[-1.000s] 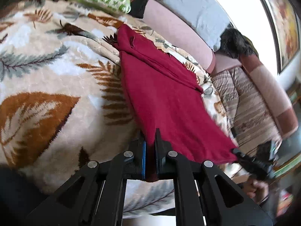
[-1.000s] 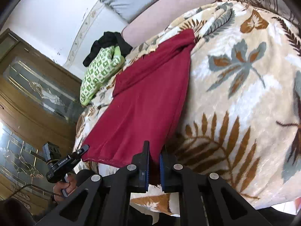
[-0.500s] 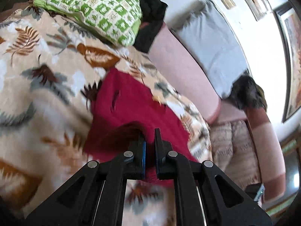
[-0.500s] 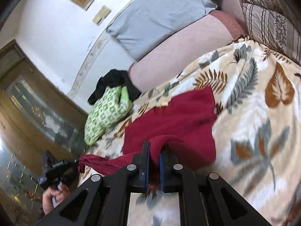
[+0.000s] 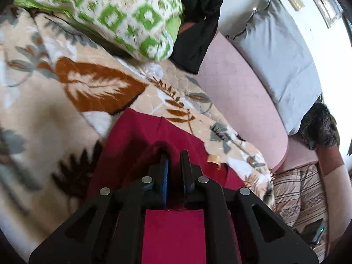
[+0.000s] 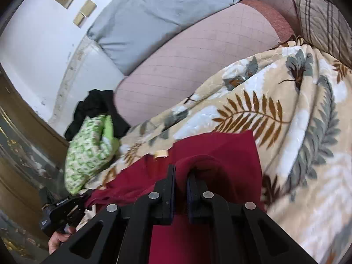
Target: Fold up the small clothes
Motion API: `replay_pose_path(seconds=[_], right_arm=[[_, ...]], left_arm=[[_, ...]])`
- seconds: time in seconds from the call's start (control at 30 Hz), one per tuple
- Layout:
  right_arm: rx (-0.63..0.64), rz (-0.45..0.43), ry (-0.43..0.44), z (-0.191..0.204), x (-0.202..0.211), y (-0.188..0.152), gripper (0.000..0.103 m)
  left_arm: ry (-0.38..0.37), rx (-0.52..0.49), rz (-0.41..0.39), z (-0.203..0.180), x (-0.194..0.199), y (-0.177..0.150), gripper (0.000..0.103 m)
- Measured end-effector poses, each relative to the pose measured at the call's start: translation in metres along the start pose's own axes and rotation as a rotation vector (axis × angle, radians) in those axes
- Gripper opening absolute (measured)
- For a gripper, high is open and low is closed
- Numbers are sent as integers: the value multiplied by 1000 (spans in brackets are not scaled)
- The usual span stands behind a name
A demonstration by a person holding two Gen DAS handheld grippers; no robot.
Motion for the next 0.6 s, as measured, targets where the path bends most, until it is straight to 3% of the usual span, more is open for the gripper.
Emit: replay_pose_path(seconds=[0.1,0.2,0.27,0.3,0.33,0.4,0.47,0.53,0.6], right_arm=[[-2,-25,-10,-11,-16,-1,8],[-54,-22,-13,-26,-26,-3,26],[-85,-7,-3,-32,-27,-4,34],[-87,-10,-2,-32,-25,-4,36],[-82,-16,3,-31,-21,-3,36],[-50,-41,7,-25,-11,-1,36],[6,-83,-22,-17,2,1,36],[68,-129,-46,-6,15,4,36],[132,-117,-82,5,13,4,36]], left_arm=[[-4,-34,38,8,-18,-1,23],[-6,-132,54,1,-17,4,28],[-2,-155,25,-2,-6,8,40],[21,-159,-24,-3,4,11,56],[32,-160,-67,-3,13,14,66],[56,-164,-196,-4,40,22,68],[63,-164,-257,-5,55,26,68],[44,-180,-244,-12,54,21,68],[12,-229,-146,-25,34,9,68]])
Point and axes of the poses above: each gripper's, at about its wrist camera, not at the fingertips, and x roughly against the way its jaws point, z to its left, y to its top, the point moved 3 cm from there along -x, roughly the way its jaws point, and after that the axes turned 3 degrees about x, right-handed, at the moved point
